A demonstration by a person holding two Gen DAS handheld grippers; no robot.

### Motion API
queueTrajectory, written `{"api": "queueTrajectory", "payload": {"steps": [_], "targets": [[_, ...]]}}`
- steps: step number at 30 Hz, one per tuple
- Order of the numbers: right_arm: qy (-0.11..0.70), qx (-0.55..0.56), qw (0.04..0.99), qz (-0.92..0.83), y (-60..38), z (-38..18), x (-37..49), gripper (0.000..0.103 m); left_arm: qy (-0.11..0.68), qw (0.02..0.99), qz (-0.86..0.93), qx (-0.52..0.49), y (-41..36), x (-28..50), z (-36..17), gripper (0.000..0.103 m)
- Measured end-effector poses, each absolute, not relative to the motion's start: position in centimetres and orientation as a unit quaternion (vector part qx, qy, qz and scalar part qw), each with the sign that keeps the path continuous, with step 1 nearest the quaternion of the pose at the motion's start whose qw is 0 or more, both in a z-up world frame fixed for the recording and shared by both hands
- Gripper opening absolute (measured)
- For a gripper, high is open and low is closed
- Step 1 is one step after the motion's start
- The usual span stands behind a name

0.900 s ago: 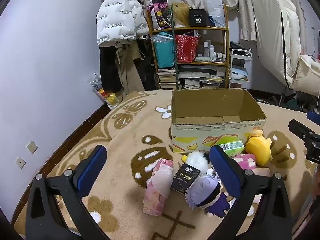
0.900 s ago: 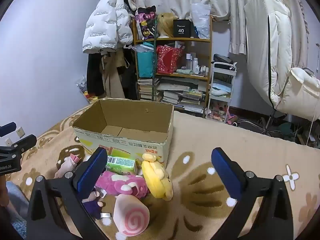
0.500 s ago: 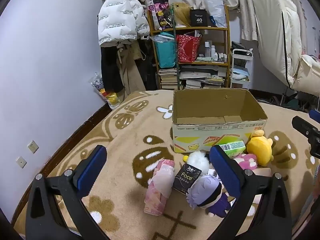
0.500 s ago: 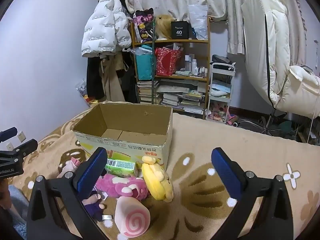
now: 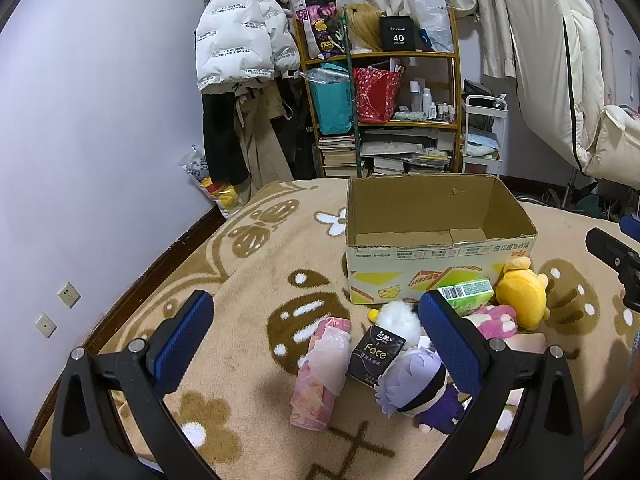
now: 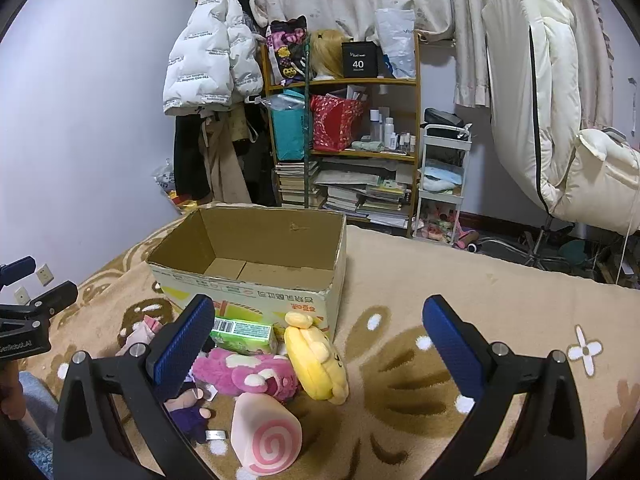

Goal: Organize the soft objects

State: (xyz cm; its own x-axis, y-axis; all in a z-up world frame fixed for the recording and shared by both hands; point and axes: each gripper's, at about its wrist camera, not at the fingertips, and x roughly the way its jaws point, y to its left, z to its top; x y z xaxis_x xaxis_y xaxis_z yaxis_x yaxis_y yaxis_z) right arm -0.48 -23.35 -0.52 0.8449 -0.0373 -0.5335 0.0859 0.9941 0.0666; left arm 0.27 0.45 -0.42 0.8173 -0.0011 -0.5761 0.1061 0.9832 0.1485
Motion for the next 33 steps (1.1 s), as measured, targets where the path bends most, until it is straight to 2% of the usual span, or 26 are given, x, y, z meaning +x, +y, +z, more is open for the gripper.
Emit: {"api": "queueTrajectory", "payload": {"steps": [33], "targets": [[0.271,0.049,0.961,-0.028,-23.38,-0.49,-0.59,0.103,0.299,0.950,-0.025,0.091,0.98,0.19,-0.37,0.102]]}}
